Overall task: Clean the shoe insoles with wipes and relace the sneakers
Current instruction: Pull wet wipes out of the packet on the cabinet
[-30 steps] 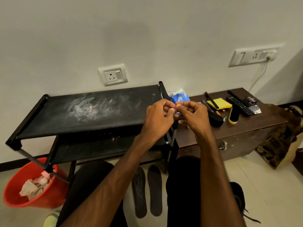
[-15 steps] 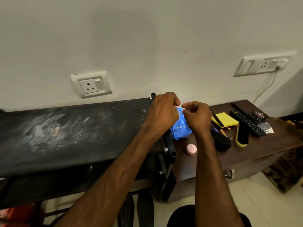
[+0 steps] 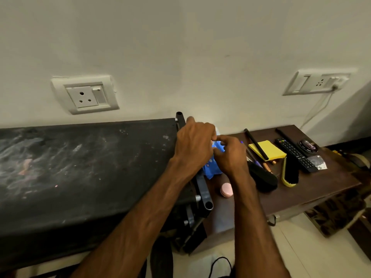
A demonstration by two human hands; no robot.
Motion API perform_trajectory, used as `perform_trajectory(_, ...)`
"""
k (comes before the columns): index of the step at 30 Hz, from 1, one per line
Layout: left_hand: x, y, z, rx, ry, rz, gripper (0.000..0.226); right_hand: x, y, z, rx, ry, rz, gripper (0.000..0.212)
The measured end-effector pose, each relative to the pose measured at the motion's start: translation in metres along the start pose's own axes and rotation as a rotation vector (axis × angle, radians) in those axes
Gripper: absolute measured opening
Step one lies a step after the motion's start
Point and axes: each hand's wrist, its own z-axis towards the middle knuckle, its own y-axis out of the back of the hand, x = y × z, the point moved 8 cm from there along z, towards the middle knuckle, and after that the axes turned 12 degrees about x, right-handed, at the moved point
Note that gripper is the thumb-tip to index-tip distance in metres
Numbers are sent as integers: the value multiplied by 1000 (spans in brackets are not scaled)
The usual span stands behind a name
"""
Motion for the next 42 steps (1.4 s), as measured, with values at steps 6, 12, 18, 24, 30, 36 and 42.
perform_trajectory(6,-2,-20,1,178,-8,238,27,-2,-18,13,95,-103,-254,30)
perform_trajectory(12,-3,-21,1,210,16,262,25,-10,-22,12,117,-140,-310,40)
perform_trajectory(18,6,-22,2,181,63,224,27,-14,-10,11,-27,-144,13,19)
perform_trajectory(24,8,-16,2,82,87,173,29,-14,4,6,-114,-135,83,13)
perform_trajectory(30,10,-7,1,-27,117,100,40,3,28,-8,-275,-71,78,15)
perform_trajectory(36,11,-7,0,-34,146,102,54,15,38,-19,-405,92,106,9)
perform_trajectory(42,16,-4,1,-76,199,-34,57,24,40,-26,-419,277,133,9)
